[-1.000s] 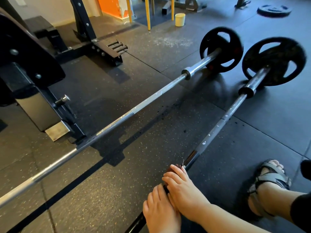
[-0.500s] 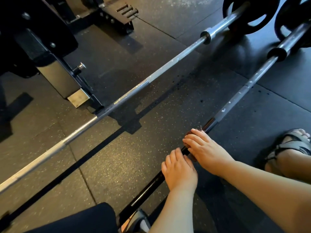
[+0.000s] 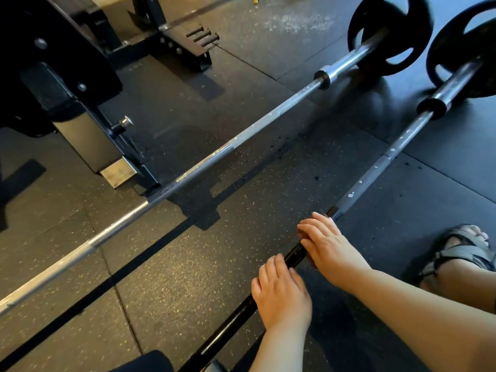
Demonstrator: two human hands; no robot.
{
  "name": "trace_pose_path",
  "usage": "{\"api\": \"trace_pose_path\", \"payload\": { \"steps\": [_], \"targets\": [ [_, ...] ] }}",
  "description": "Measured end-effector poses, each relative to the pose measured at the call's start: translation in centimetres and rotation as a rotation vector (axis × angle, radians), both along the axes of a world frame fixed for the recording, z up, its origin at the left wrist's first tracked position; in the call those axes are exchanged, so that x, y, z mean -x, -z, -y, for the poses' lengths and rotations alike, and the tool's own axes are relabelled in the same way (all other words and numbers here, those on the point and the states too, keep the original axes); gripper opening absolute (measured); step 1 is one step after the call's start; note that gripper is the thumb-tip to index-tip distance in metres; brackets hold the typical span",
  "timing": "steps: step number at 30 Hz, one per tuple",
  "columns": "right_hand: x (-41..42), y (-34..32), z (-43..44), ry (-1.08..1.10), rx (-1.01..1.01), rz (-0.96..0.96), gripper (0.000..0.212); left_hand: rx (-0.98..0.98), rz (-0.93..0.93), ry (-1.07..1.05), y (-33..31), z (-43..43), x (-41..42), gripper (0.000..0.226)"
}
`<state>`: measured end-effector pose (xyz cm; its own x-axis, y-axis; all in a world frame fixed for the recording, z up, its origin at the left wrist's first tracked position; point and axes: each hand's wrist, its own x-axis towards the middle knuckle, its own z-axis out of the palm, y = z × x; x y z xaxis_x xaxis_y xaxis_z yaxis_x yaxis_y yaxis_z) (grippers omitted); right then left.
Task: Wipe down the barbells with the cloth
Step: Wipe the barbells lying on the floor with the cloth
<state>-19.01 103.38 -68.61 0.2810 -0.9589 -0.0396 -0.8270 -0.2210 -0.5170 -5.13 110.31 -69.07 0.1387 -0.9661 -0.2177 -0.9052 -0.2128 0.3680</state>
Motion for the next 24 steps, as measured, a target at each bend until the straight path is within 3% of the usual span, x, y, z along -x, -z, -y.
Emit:
{"api": "trace_pose_path", "payload": {
  "steps": [2,5,8,11,14,17,21,24],
  "targets": [
    [-1.2,-0.5,-0.1,0.113,0.085,-0.028,0.039,-0.013,-0.007,-0.014,-0.3,0.1,-0.1,0.056],
    [-3.3,-0.4,-1.6,-0.011,0.175,-0.193,0.031,-0.125,-0.005,0.007,-0.4,0.1,0.1,0.052],
    [-2.3,0.6,-2.9,-0.083,0.125,-0.136,0.046,-0.088,0.064,0.004,0.1,-0.4,-0.1,0.051],
    [0.2,0.6,-2.0,-0.142,0.188,-0.157,0.041,-0.107,0.044,0.032,0.2,-0.2,-0.1,0.052],
    [0.1,-0.7,-0.3,-0.087,0.289,-0.260,0.034,-0.148,-0.010,-0.002,0.2,0.1,0.1,0.053],
    [-1.7,-0.7,-0.7,-0.013,0.310,-0.293,0.034,-0.059,0.075,-0.030,0.3,0.2,0.1,0.052],
    [-1.7,0.3,-3.1,-0.222,0.210,-0.349,0.045,-0.164,0.026,-0.013,-0.9,1.0,0.4,0.052],
    [-0.3,-0.8,-2.2,-0.255,0.281,-0.301,0.044,-0.181,0.049,-0.047,-1.3,1.2,0.5,0.053]
  ]
}}
